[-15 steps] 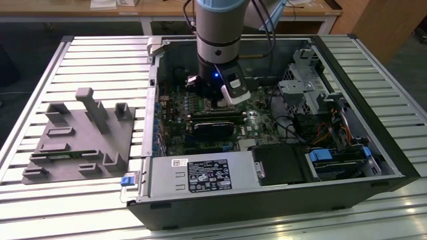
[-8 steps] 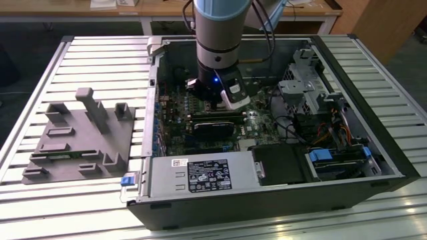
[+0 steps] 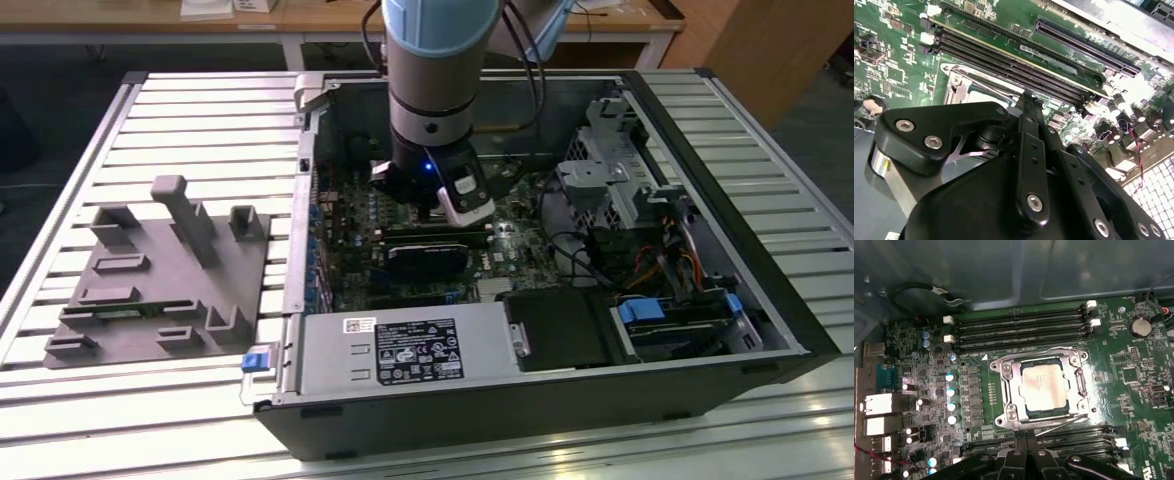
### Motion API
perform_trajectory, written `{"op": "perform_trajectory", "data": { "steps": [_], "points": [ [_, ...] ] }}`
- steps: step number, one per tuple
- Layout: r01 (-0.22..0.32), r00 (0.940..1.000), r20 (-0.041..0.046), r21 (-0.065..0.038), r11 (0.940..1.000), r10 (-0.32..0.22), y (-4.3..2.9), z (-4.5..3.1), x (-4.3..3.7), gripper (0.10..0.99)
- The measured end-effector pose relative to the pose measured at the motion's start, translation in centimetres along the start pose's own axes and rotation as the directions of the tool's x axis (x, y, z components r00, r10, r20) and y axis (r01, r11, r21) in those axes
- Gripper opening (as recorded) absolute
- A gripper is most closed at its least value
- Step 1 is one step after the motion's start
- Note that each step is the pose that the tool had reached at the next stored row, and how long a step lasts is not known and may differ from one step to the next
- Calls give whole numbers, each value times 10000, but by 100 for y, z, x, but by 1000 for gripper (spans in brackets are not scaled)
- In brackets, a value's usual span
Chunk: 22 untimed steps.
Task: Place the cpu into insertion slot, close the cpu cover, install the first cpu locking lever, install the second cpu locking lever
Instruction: 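Install the second cpu locking lever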
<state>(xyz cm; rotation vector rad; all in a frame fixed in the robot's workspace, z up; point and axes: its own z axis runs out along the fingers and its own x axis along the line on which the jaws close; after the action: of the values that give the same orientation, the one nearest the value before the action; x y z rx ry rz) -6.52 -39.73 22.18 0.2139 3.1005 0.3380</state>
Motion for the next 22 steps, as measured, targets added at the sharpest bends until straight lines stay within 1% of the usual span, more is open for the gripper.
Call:
{"op": "perform_trajectory", "data": {
  "steps": [4, 7, 13, 15, 17, 22],
  "points": [
    [13, 10000, -32, -129, 9999, -14, -33, 31, 2, 106],
    [19, 10000, -52, -248, 9997, -20, -55, 52, 10, 106],
    [38, 9999, -95, -513, 9987, -43, -100, 84, 34, 106],
    [43, 9999, -112, -633, 9980, -50, -117, 96, 42, 106],
    [51, 9999, -127, -730, 9973, -61, -133, 109, 48, 106],
    [75, 9998, -157, -894, 9960, -89, -170, 151, 65, 106]
  ]
}}
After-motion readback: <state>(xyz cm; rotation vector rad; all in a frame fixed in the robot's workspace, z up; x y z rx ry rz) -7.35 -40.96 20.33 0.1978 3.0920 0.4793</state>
